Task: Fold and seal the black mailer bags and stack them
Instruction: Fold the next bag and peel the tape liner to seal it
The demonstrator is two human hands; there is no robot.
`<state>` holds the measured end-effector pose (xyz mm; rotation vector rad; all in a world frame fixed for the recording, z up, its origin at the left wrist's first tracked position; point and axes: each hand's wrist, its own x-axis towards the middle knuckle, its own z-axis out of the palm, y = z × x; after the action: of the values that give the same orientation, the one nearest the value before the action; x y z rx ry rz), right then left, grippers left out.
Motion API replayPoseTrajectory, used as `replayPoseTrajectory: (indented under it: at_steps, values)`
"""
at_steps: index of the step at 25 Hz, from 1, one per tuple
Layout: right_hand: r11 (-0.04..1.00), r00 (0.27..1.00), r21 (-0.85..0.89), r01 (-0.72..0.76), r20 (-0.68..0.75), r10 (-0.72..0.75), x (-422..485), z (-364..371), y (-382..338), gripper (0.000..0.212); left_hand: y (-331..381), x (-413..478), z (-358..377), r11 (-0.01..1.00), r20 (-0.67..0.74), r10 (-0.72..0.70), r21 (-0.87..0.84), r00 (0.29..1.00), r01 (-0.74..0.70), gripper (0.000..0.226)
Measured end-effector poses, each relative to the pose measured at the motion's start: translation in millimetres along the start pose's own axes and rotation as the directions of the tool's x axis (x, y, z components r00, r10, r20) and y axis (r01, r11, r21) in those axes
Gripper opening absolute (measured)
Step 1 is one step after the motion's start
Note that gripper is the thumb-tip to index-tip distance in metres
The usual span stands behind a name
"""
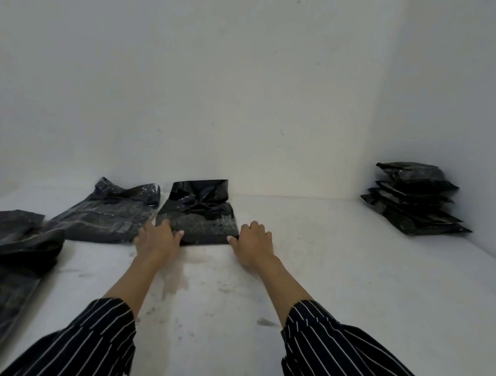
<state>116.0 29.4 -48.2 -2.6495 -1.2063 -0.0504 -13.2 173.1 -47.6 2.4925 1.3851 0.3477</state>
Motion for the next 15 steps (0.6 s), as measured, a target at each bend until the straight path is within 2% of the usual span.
replayPoseTrajectory:
  at_steps: [3,5,7,10,12,13,15]
  values:
    - [0.996,0.995,0.031,-0.082,-0.049,0.084,13.2,11.3,-9.5,0.051,-2.0,6.4,3.9,1.000,-0.054,-0.014,0.010,0.998,0.014,0.045]
    - [0.984,0.985,0.110,-0.138,-0.094,0.148,18.8,15.0,-15.1,0.048,-3.3,12.4,4.8,0.997,-0.094,-0.041,-0.069,0.995,0.034,0.046]
    - [0.959,0.971,0.198,-0.200,-0.091,0.222,25.3,16.1,-17.2,0.046,-4.0,18.5,3.8,0.963,-0.091,-0.078,-0.263,0.993,0.052,0.054]
    - [0.887,0.948,0.354,-0.295,-0.003,0.317,35.6,10.6,-12.2,0.034,-2.0,21.2,-0.4,0.812,-0.034,-0.159,-0.573,0.987,0.111,0.067]
    - [0.779,0.938,0.545,-0.310,0.044,0.343,36.4,4.9,-4.9,0.012,-0.6,19.8,-1.9,0.717,0.018,-0.213,-0.676,0.977,0.168,0.069]
    - [0.679,0.934,0.669,-0.302,0.066,0.351,34.6,1.1,-0.2,0.011,0.8,19.9,-1.8,0.658,0.048,-0.234,-0.727,0.971,0.194,0.067]
    - [0.382,0.922,0.882,-0.277,0.132,0.363,28.0,-8.3,11.0,0.021,4.8,16.9,-2.9,0.445,0.152,-0.230,-0.862,0.961,0.243,0.054]
